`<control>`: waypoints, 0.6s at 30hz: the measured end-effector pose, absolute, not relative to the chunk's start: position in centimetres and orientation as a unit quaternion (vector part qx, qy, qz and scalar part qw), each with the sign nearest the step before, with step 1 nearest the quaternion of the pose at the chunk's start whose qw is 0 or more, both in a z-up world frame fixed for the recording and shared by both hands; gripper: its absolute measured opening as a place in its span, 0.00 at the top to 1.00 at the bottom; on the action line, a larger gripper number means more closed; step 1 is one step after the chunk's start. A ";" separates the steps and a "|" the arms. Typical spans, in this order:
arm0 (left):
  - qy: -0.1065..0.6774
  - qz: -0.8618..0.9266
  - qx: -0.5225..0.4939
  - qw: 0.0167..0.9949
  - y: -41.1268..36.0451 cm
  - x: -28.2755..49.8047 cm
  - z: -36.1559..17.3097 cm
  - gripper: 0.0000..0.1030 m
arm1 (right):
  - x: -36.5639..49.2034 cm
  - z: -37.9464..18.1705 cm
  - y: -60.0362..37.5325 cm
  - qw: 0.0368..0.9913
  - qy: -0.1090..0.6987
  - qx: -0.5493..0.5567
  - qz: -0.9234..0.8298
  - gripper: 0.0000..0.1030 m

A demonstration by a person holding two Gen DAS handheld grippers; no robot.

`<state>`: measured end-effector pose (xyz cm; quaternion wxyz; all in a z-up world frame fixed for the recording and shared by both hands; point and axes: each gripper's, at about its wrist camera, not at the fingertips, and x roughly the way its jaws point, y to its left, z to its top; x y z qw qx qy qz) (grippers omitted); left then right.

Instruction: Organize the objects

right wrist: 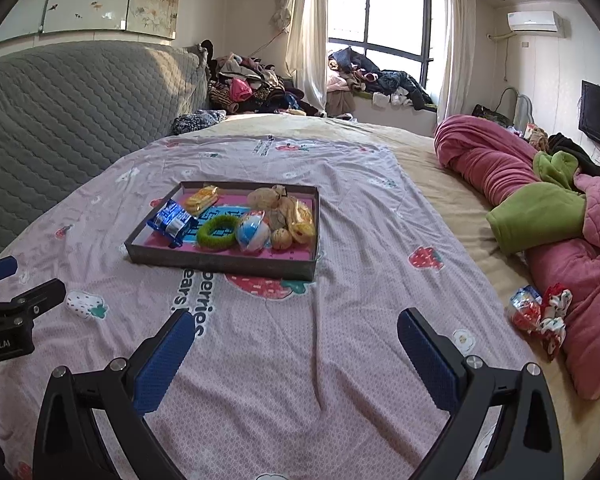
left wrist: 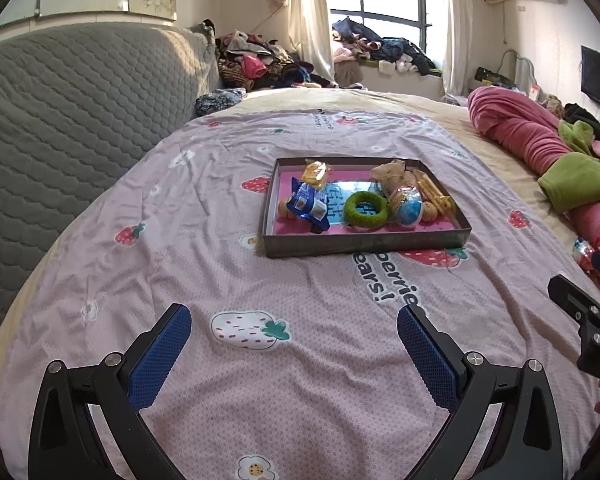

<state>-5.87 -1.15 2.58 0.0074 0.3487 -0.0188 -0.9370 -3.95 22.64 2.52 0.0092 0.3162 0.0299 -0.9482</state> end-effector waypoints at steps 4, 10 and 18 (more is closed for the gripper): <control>-0.018 -0.935 0.354 -0.001 -1.2 -5.9 1.7 0.00 | -3.8 1.4 22.4 0.012 0.035 0.322 -0.946 0.01; -0.016 -0.933 0.360 -0.003 -1.3 -5.8 0.3 0.00 | -3.4 -0.3 22.2 0.013 0.037 0.329 -0.943 0.01; -0.010 -0.931 0.364 -0.001 -1.7 -5.8 -1.0 0.00 | -2.9 -1.7 22.4 0.006 0.042 0.331 -0.943 0.01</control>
